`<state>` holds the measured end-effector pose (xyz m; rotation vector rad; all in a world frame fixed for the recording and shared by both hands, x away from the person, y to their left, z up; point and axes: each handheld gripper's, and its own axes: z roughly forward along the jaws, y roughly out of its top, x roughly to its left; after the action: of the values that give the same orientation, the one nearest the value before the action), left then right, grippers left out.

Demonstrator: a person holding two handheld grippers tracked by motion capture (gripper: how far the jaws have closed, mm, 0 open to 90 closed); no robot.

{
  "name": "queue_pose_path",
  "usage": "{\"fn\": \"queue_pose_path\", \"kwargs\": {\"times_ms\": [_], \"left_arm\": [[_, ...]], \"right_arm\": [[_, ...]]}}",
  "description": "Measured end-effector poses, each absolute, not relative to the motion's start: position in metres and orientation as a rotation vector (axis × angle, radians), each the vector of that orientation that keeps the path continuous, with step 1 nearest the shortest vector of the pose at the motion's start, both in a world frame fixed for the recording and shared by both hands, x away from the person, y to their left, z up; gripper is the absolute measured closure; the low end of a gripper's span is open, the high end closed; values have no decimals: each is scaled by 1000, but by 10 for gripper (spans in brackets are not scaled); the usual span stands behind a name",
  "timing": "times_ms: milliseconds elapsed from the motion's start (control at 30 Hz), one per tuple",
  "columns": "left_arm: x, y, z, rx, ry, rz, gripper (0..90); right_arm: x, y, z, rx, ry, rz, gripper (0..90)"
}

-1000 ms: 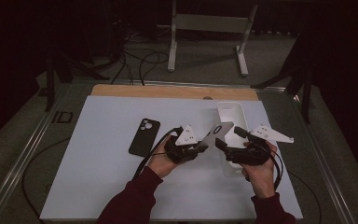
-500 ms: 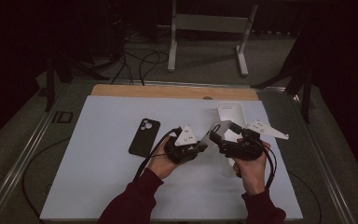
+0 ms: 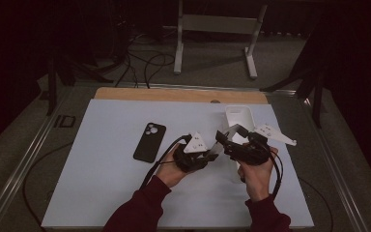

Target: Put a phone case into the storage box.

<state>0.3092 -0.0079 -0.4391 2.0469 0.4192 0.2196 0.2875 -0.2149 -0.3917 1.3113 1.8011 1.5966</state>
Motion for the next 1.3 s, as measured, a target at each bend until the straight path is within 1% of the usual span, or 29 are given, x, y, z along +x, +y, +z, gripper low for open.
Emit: {"fn": "queue_pose_path", "kwargs": {"times_ms": [467, 833, 1000, 1133, 1167, 1233, 1300], "left_arm": [[312, -3, -440, 1999, 397, 121, 815], [311, -4, -441, 2032, 399, 155, 795], [311, -3, -439, 2034, 399, 163, 756], [310, -3, -438, 2046, 411, 189, 685], [310, -3, -438, 2054, 418, 200, 685], [310, -2, -438, 2060, 422, 211, 632], [310, -2, -438, 2060, 422, 211, 632]], "right_arm": [[287, -218, -393, 1271, 1800, 1642, 158], [286, -213, -391, 1254, 1831, 1590, 168], [288, -211, -392, 1257, 1841, 1573, 169], [288, -210, -392, 1261, 1841, 1572, 169], [289, -210, -392, 1263, 1839, 1569, 169], [289, -209, -392, 1260, 1840, 1562, 169], [289, -209, -392, 1258, 1841, 1564, 169]]}}
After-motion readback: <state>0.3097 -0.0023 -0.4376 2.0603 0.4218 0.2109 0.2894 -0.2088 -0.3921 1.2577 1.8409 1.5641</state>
